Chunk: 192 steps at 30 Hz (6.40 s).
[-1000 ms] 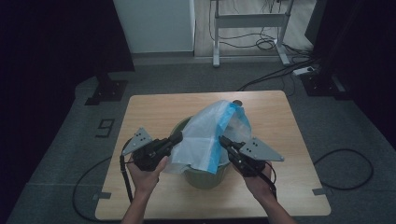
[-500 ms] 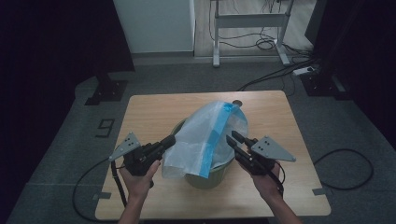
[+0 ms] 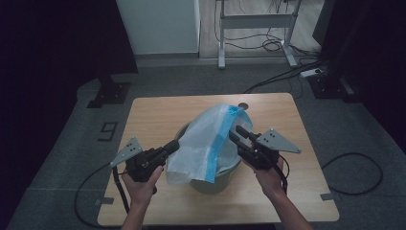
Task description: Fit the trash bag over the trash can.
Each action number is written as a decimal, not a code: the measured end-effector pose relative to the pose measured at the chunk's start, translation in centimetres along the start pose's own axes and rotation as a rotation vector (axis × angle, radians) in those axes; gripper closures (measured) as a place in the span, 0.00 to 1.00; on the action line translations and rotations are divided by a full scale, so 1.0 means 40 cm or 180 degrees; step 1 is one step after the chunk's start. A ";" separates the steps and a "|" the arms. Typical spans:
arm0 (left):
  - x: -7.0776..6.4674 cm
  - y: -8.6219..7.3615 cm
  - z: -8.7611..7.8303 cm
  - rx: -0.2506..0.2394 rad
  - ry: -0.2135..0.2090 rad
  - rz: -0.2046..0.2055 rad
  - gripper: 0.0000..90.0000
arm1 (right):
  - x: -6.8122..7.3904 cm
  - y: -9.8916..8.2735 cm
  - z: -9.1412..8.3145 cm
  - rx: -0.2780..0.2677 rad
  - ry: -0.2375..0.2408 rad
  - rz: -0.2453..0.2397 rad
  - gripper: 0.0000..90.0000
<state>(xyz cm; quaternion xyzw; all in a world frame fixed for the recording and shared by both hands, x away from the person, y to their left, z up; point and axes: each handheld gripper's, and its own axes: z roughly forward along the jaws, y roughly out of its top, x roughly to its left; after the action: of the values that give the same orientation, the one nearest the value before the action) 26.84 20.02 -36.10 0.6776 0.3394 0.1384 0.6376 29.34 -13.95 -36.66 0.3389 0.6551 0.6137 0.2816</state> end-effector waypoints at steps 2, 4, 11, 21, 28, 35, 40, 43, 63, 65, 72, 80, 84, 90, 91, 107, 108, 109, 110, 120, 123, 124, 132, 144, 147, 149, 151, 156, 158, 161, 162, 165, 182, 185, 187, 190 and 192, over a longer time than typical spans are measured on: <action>0.001 -0.001 0.000 -0.0003 0.0009 -0.0007 1.00 | 0.002 -0.001 0.003 0.0009 0.0022 0.0013 0.72; 0.003 -0.002 0.000 -0.0004 0.0003 -0.0015 1.00 | 0.004 -0.002 0.006 0.0011 0.0024 0.0020 0.72; 0.001 0.000 0.005 -0.0006 0.0005 -0.0004 1.00 | 0.001 0.004 0.033 0.0052 0.0065 0.0132 0.68; 0.018 -0.006 0.004 -0.0094 0.0094 -0.0048 1.00 | -0.012 0.012 0.065 0.0035 0.0198 0.0342 0.99; 0.040 -0.016 -0.005 -0.0337 0.0238 -0.0213 1.00 | -0.020 0.003 0.030 0.0048 0.0127 0.0233 0.99; 0.051 -0.023 -0.025 -0.0459 0.0264 -0.0324 1.00 | -0.045 -0.016 -0.038 0.0069 0.0144 0.0348 0.99; 0.047 -0.040 -0.039 -0.0469 0.0265 -0.0339 1.00 | -0.052 -0.038 -0.094 0.0094 0.0171 0.0382 0.99; 0.042 -0.053 -0.048 -0.0462 0.0252 -0.0338 1.00 | -0.049 -0.056 -0.122 0.0118 0.0195 0.0393 0.99; 0.024 -0.177 -0.107 -0.0161 0.0218 -0.0286 1.00 | 0.023 -0.206 -0.170 0.0531 0.0397 0.0320 0.99; 0.030 -0.193 -0.100 -0.0101 0.0223 -0.0307 1.00 | 0.022 -0.221 -0.164 0.0587 0.0391 0.0332 0.99; 0.038 -0.217 -0.080 -0.0017 0.0240 -0.0331 0.99 | 0.001 -0.243 -0.139 0.0661 0.0280 0.0394 0.99; 0.001 -0.166 -0.099 -0.0215 0.0281 0.0006 0.54 | 0.004 -0.224 -0.147 0.0583 0.0146 0.0240 0.99; -0.037 -0.135 -0.088 -0.0135 0.0236 0.0265 0.40 | 0.006 -0.214 -0.147 0.0554 0.0166 0.0233 0.99; -0.083 -0.089 -0.041 0.0048 0.0007 0.0633 0.35 | 0.007 -0.205 -0.146 0.0538 0.0179 0.0202 0.99; -0.086 -0.084 -0.030 0.0107 -0.0019 0.0676 0.36 | 0.006 -0.205 -0.147 0.0537 0.0181 0.0203 0.99; -0.040 -0.077 0.028 0.0192 0.0219 0.0425 1.00 | -0.012 -0.200 -0.164 0.0475 0.0132 0.0246 0.98; -0.033 -0.075 0.022 0.0131 0.0266 0.0361 1.00 | -0.014 -0.201 -0.166 0.0473 0.0120 0.0249 0.98; -0.026 -0.075 0.014 0.0064 0.0313 0.0293 1.00 | -0.015 -0.202 -0.168 0.0470 0.0111 0.0260 0.98; -0.020 -0.077 0.006 0.0020 0.0347 0.0249 1.00 | -0.015 -0.205 -0.171 0.0471 0.0110 0.0272 0.98; 0.013 -0.130 -0.066 -0.0100 0.0290 0.0062 1.00 | -0.008 -0.234 -0.185 0.0520 0.0162 0.0305 0.93; 0.010 -0.136 -0.068 -0.0093 0.0270 0.0061 1.00 | -0.004 -0.216 -0.196 0.0395 0.0135 0.0303 0.77; 0.009 -0.136 -0.066 -0.0088 0.0262 0.0064 1.00 | -0.003 -0.209 -0.200 0.0349 0.0125 0.0309 0.72; 0.005 -0.136 -0.054 -0.0076 0.0262 0.0064 1.00 | -0.001 -0.125 -0.197 0.0066 0.0163 0.0285 0.55; 0.041 -0.167 -0.093 -0.0027 0.0247 -0.0070 1.00 | 0.009 -0.175 -0.178 0.0182 0.0252 0.0225 0.99; 0.049 -0.185 -0.108 0.0007 0.0250 -0.0108 1.00 | -0.005 -0.205 -0.189 0.0294 0.0174 0.0269 0.99; 0.056 -0.195 -0.118 0.0015 0.0213 -0.0171 1.00 | -0.016 -0.220 -0.190 0.0364 0.0135 0.0311 0.99; 0.061 -0.206 -0.125 0.0052 0.0197 -0.0199 1.00 | -0.023 -0.232 -0.190 0.0406 0.0114 0.0352 0.99; 0.085 -0.234 -0.133 0.0153 0.0248 -0.0288 1.00 | -0.038 -0.261 -0.176 0.0499 0.0054 0.0395 0.99; 0.095 -0.241 -0.127 0.0192 0.0270 -0.0335 1.00 | -0.045 -0.268 -0.164 0.0537 0.0014 0.0401 0.99; 0.111 -0.246 -0.114 0.0230 0.0295 -0.0400 1.00 | -0.063 -0.270 -0.146 0.0567 -0.0063 0.0426 0.99; 0.114 -0.245 -0.110 0.0226 0.0287 -0.0425 1.00 | -0.070 -0.268 -0.140 0.0564 -0.0089 0.0436 0.99; 0.112 -0.242 -0.100 0.0246 0.0306 -0.0386 1.00 | -0.082 -0.261 -0.128 0.0543 -0.0125 0.0476 0.99; 0.008 -0.128 -0.166 0.0020 0.0168 0.0050 0.37 | -0.081 -0.231 -0.139 0.0438 -0.0237 0.0359 0.95; -0.009 -0.105 -0.146 0.0082 0.0104 0.0145 0.35 | -0.080 -0.233 -0.138 0.0444 -0.0244 0.0351 0.95; -0.017 -0.090 -0.126 0.0151 0.0078 0.0202 0.35 | -0.078 -0.233 -0.137 0.0457 -0.0248 0.0335 0.94; -0.024 -0.067 -0.082 0.0324 0.0033 0.0271 0.34 | -0.077 -0.233 -0.138 0.0459 -0.0259 0.0310 0.94; -0.025 -0.058 -0.059 0.0396 0.0000 0.0273 0.34 | -0.077 -0.233 -0.139 0.0456 -0.0263 0.0310 0.94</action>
<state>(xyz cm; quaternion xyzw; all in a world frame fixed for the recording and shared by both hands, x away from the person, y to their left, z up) 23.99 21.08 -37.71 0.7299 0.3180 0.1442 0.5877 25.96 -19.94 -45.58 0.4146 0.6680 0.5637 0.2533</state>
